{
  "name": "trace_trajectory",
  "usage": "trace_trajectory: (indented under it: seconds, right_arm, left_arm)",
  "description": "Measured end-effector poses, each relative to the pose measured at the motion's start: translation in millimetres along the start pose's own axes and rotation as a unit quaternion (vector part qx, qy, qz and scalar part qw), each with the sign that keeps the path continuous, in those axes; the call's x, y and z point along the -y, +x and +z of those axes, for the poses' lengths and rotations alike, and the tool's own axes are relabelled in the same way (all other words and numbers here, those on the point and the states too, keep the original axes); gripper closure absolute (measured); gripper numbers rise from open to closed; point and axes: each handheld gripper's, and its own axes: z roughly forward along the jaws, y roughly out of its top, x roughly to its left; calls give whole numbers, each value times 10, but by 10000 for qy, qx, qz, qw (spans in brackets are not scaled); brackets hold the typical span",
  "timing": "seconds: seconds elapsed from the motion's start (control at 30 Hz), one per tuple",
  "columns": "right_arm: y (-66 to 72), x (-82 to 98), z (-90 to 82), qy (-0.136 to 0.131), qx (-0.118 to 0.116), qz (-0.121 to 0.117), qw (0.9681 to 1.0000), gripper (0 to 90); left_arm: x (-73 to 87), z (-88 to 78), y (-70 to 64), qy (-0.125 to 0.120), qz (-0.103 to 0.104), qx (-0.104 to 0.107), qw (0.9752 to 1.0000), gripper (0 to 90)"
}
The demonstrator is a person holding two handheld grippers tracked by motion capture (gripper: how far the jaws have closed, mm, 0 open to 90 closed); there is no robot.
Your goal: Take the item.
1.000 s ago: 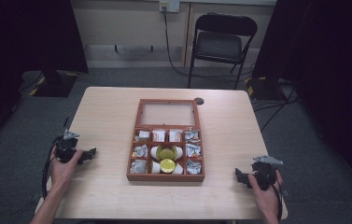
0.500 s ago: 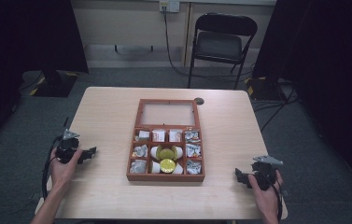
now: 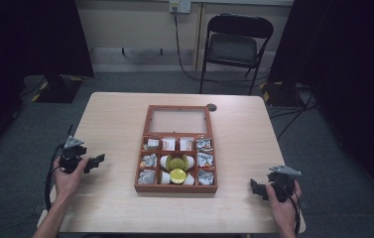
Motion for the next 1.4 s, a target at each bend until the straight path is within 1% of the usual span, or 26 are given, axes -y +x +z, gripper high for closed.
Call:
trace_trajectory:
  seconds: [0.1,0.2,0.27,0.3,0.4,0.47,0.6,0.73,0.87,1.1,1.2,1.27,1.3,1.4]
  right_arm:
    - [0,0,0,-1,1,-1,10000,0]
    - [0,0,0,0,1,-1,10000,0]
    - [0,0,1,0,2,0,10000,0]
    - [0,0,1,0,2,0,10000,0]
    - [-3,-2,3,-3,-15,-16,10000,0]
    - [-3,-2,2,0,-14,-12,10000,0]
    - [-5,-4,4,-4,-27,-31,10000,0]
    - [-5,-4,4,-3,-28,-31,10000,0]
    - [-5,-4,4,-2,-30,-30,10000,0]
    - [-5,-3,4,-5,-26,-31,10000,0]
    - [-4,-3,5,-5,-27,-29,10000,0]
    - [-4,-3,5,-5,-27,-31,10000,0]
    - [-4,-3,4,-6,-25,-30,10000,0]
    - [-4,-3,4,-1,-25,-25,10000,0]
  left_arm:
    - [-31,-28,-39,-103,84,-5,9999,167]
    - [-57,-50,-57,-134,78,89,9998,169]
    - [-73,-70,-75,-209,79,95,9997,183]
    - [-80,-79,-84,-239,60,135,9996,183]
    - [-120,-115,-93,-189,69,224,9995,193]
    - [-138,-148,-107,-276,18,302,9992,194]
    - [-187,-194,-176,-344,106,395,9986,196]
    - [-230,-222,-259,-385,246,497,9977,199]
    - [-250,-238,-327,-424,282,581,9970,209]
    - [-295,-272,-391,-439,351,684,9961,214]
    - [-316,-286,-436,-462,375,773,9952,214]
    - [-338,-298,-474,-476,329,954,9938,217]
    - [-345,-303,-490,-507,333,977,9934,223]
    - [-371,-315,-560,-527,439,1042,9922,228]
